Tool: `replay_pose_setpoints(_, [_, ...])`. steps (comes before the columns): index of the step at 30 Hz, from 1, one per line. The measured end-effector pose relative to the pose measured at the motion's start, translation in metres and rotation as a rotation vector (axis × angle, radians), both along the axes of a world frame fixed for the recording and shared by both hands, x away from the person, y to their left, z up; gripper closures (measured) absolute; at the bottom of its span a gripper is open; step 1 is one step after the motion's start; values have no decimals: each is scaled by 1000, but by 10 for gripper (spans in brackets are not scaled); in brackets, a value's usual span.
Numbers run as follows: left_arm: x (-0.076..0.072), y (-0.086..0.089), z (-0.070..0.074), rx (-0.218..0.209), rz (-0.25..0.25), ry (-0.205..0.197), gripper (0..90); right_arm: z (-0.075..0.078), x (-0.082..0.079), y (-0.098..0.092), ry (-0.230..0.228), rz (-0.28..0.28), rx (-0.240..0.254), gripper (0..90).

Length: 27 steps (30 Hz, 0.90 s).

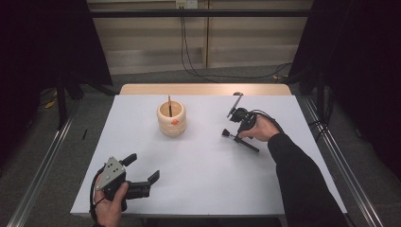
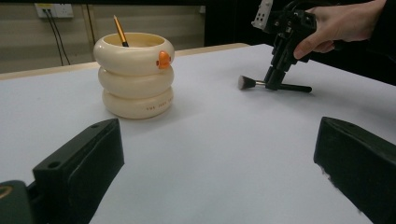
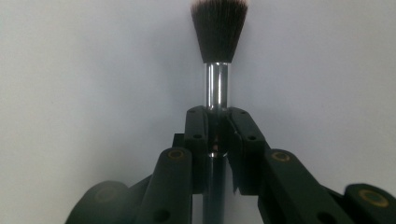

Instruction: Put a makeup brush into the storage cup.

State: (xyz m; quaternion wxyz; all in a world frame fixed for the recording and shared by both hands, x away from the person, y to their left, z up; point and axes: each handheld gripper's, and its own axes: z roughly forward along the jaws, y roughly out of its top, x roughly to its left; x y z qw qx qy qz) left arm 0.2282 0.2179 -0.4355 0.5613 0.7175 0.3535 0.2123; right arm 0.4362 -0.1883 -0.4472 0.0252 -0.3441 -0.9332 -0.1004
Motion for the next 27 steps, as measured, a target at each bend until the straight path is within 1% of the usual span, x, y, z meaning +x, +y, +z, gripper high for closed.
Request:
replay_pose_setpoints(1, [0,0,0,-9,-1,0,13,1,0,-2,-2,0,-6,788])
replay_pose_setpoints(2, [0,1,1,-15,0,-7,13,1,-1,-3,-6,-13,10,788])
replay_pose_setpoints(3, [0,1,1,-16,4,-7,13,1,-2,-5,-2,-14,22,788])
replay_pose_setpoints(4, [0,1,1,-9,7,-6,13,2,-2,-6,-13,-6,19,788])
replay_pose_setpoints(5, [0,1,0,-11,6,-1,13,3,-2,-7,-18,-2,21,788])
replay_pose_setpoints(7, [0,1,0,-13,-1,-3,13,7,-3,-7,-21,-16,30,789])
replay_pose_setpoints(8, [0,1,0,-11,2,-3,13,8,-3,-8,-30,-5,34,789])
replay_pose_setpoints(9, [0,1,0,-10,2,-2,13,9,-4,-8,-27,-17,37,789])
replay_pose_setpoints(10, [0,1,0,-9,8,0,13,9,-3,-10,-42,-1,36,788])
replay_pose_setpoints(12, [0,1,0,-6,7,-3,13,9,-4,-9,-54,-21,46,789])
replay_pose_setpoints(14, [0,2,0,-4,8,-4,13,10,-6,-9,-65,-22,63,788])
replay_pose_setpoints(16, [0,2,0,-6,9,-4,13,12,-6,-9,-69,-17,60,789])
replay_pose_setpoints(17, [-1,2,1,-6,9,-4,13,14,-7,-9,-69,-32,64,789])
replay_pose_setpoints(20, [-1,2,1,-7,12,-3,13,17,-7,-12,-91,-34,79,789])
replay_pose_setpoints(21, [-1,2,0,-9,12,-2,13,18,-8,-13,-87,-51,92,788])
replay_pose_setpoints(22, [-1,2,0,-6,11,-3,13,18,-8,-14,-99,-36,96,789])
replay_pose_setpoints(23, [-1,2,1,-6,12,-3,13,19,-10,-14,-95,-52,97,788])
replay_pose_setpoints(26, [-1,1,1,3,15,-7,14,17,-12,-18,-109,-62,107,788])
replay_pose_setpoints(27, [-1,1,1,2,13,-7,14,16,-13,-20,-108,-80,109,789])
